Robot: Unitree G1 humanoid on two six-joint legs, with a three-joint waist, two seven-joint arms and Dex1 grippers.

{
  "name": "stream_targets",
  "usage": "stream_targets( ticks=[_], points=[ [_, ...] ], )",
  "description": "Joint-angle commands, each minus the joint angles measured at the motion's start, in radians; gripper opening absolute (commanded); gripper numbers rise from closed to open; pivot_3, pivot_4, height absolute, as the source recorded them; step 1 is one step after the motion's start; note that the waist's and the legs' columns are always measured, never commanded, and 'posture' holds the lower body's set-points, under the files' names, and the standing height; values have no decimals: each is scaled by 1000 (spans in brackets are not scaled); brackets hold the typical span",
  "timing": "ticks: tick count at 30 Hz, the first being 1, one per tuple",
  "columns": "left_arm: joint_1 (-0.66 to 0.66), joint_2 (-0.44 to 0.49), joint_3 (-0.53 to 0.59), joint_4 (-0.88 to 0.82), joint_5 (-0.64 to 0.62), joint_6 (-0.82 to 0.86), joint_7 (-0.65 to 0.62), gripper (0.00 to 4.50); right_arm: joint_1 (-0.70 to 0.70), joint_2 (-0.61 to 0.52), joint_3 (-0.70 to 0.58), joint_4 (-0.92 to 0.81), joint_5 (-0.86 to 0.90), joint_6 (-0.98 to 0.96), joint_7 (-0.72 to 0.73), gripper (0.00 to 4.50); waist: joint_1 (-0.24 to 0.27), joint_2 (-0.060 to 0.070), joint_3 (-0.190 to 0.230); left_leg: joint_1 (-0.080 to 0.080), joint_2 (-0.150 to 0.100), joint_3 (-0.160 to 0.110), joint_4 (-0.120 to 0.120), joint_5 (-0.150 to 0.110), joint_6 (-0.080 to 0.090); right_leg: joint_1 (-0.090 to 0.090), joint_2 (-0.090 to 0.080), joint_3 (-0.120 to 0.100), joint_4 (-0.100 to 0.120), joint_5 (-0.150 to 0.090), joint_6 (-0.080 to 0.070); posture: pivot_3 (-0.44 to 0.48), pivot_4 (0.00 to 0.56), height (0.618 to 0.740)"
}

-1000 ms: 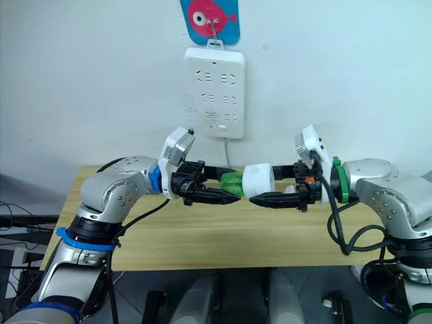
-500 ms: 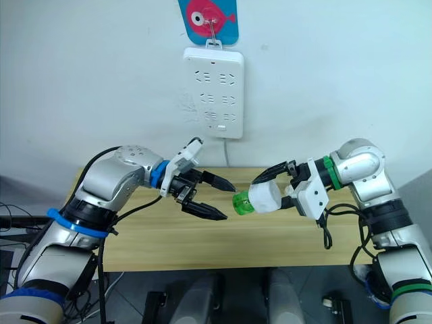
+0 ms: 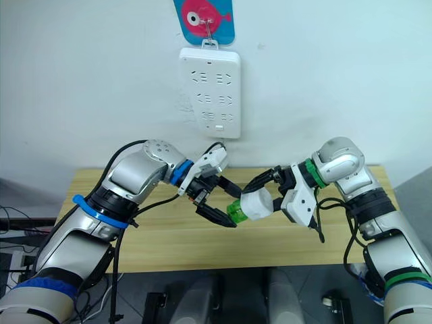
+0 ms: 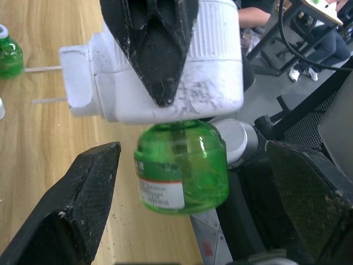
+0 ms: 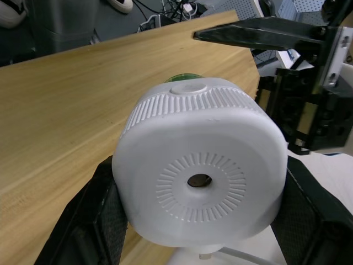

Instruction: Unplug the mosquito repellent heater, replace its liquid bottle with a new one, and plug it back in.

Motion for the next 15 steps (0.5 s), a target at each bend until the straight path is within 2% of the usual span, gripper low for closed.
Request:
stream_targets(
  ticks=[1, 3, 4, 9, 15],
  points=[
    [-9, 0, -16, -31, 22, -2, -8, 4313, -17, -9, -2, -2, -11, -16, -32, 3010, 0, 0, 0, 0, -1, 0, 0, 0, 0, -1, 0, 0, 2, 0, 0, 18, 267, 740],
    [-7, 2, -25, -26, 39, -3, -5, 3937, -17, -13, 1, -1, -16, -18, -41, 3010, -1, 0, 0, 0, 0, 0, 0, 0, 0, -2, 0, 1, 4, 0, 0, 18, 267, 740],
    [-6, 1, -27, -23, 44, -2, -4, 3559, -17, -15, 2, -1, -17, -19, -45, 3010, -2, 0, 0, 0, 0, 1, 0, 0, 0, -3, 0, 2, 5, 0, 0, 18, 267, 740],
    [1, -5, -31, -17, 67, -1, 5, 2289, -25, -15, 9, -12, -16, -17, -68, 3010, -4, 0, 0, 0, 0, 1, 1, 0, 0, -3, 0, 2, 6, 0, 0, 16, 265, 740],
    [13, -4, -27, -33, 66, -1, 3, 2222, -39, -7, 15, -4, -19, -9, -79, 3010, -4, 0, 0, 0, 0, 1, 1, 0, 0, -3, 0, 2, 6, 0, 0, 20, 263, 740]
  ],
)
